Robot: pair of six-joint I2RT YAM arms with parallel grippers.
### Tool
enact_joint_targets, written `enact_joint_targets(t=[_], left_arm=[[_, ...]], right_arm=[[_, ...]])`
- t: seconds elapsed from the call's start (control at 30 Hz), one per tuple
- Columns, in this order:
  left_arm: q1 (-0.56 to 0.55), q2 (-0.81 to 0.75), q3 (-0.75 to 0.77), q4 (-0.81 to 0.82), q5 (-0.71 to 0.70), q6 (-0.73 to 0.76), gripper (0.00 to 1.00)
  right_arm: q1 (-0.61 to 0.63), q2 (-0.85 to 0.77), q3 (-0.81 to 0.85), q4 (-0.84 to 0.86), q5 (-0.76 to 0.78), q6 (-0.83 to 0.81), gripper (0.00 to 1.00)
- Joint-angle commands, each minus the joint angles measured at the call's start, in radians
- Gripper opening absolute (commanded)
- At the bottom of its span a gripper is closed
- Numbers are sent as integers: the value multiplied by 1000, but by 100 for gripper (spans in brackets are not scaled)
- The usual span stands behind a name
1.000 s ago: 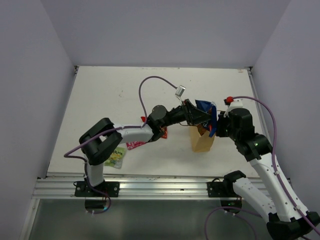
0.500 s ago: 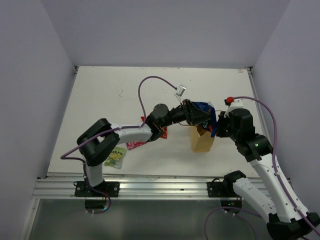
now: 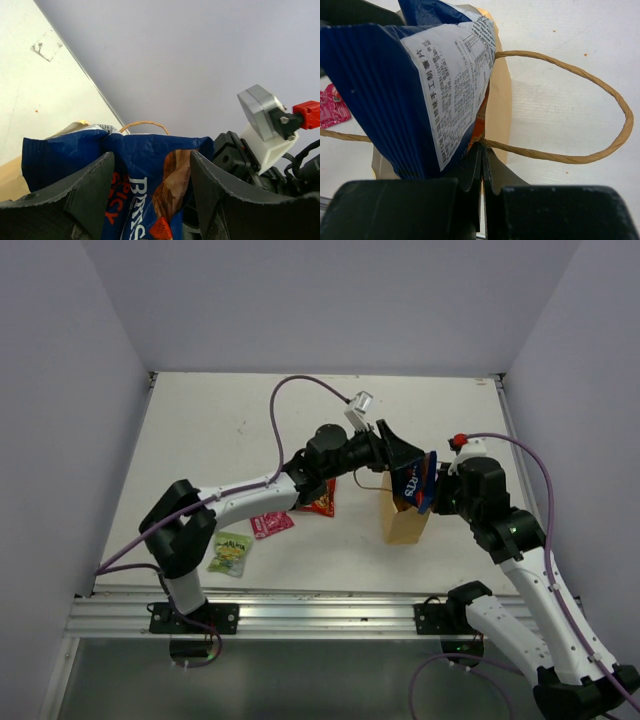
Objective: Place the snacks into the paper bag
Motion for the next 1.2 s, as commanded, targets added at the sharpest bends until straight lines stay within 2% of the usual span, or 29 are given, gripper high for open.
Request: enact_joint_targets(t=[0.0,0.13,0.23,0.3,0.4,0.43,0.5,0.53,0.63,0.83,1.0,1.17], left_arm=[[7,-111,18,-92,-69,67,66],[10,-203,3,-187,-155,140,65],[11,-179,98,-364,-169,201,63],[11,-205,65,-359,-183,218,62],[10,-266,57,-405,-273,292,61],[8,-276,70,-487,-341,342,61],[7,-279,101,-558,-386,392,61],[5,-279,110,-634,-402,430,61],[3,-260,135,-701,-376,465,61],[-81,-251,124,-591,-327,478,61],[-128,-184,179,-479,-264,473,61],[-135,-84,273,-492,-239,475,59]], right_arm=[[2,-4,-14,9,-9,-11,0],[4,-12,-14,8,-6,-9,0],[2,-12,-6,8,-20,-13,0],[4,-20,-3,1,-9,-14,0],[4,-21,-11,7,-6,-9,0],[2,-14,-11,8,-7,-11,0],[2,9,-8,8,-13,-13,0],[4,17,-6,6,-20,-16,0],[4,23,-9,12,-15,-14,0],[4,25,-11,12,-9,-14,0],[2,26,-11,12,-10,-13,0],[4,20,-11,11,-9,-13,0]])
